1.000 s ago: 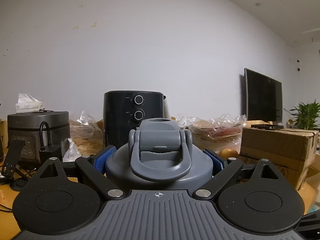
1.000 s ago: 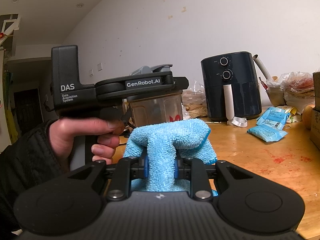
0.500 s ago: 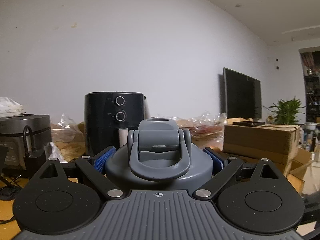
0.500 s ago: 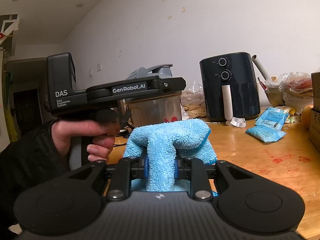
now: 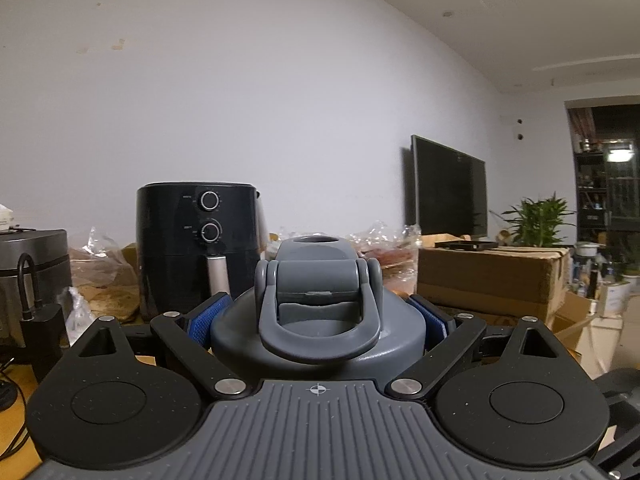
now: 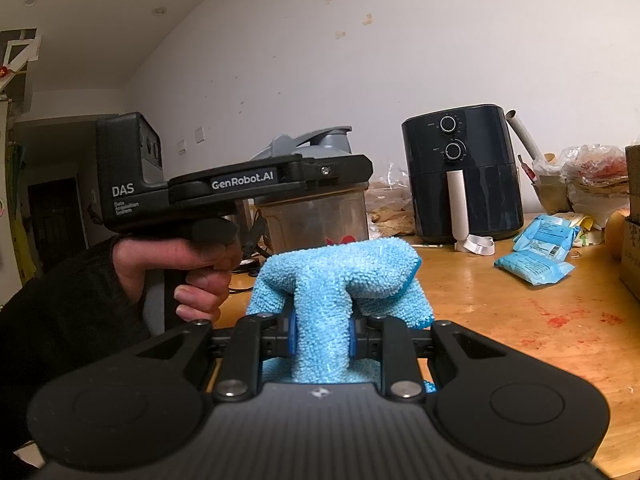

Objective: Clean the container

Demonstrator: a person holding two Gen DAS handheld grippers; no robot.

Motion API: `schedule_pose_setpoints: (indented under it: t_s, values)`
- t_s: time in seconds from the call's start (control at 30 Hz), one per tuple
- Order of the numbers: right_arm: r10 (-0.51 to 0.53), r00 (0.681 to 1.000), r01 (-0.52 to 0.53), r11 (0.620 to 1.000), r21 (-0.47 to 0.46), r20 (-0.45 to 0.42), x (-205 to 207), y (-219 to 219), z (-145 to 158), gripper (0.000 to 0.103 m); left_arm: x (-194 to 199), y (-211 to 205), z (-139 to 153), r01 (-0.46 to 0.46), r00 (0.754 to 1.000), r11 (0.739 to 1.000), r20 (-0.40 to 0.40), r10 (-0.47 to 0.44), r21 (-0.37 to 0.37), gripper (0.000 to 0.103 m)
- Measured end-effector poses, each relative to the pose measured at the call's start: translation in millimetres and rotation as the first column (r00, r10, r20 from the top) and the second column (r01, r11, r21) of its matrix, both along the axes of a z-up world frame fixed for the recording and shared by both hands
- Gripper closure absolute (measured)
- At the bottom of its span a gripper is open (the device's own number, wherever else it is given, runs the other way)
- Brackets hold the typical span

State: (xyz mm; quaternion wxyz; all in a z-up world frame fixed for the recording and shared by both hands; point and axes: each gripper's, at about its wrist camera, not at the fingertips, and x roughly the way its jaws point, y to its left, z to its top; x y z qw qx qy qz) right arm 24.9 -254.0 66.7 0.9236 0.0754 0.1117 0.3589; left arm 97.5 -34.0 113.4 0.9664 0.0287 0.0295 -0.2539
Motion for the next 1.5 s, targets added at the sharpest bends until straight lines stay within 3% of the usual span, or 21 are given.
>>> schedule_pose_setpoints:
  t_s: [0.63,1.3,1.5]
  values:
    - [-0.002,1.000,0.002,1.000,-0.005,0.004,5.2,3.3,4.1,0.081,13.4,14.9,-2.2,0.168,0.986,0.986,-0.001,-0.168,0.002,0.009]
    - [0.004,1.000,-0.004,1.000,-0.012,0.006,9.4,9.0,10.2,0.081,28.7,28.8,-4.5,0.356,0.934,0.934,-0.008,-0.356,0.000,0.009]
    - [0.010,1.000,-0.010,1.000,-0.021,0.006,10.8,12.4,11.5,0.081,29.0,29.5,-4.5,0.374,0.927,0.927,-0.011,-0.374,0.004,0.009]
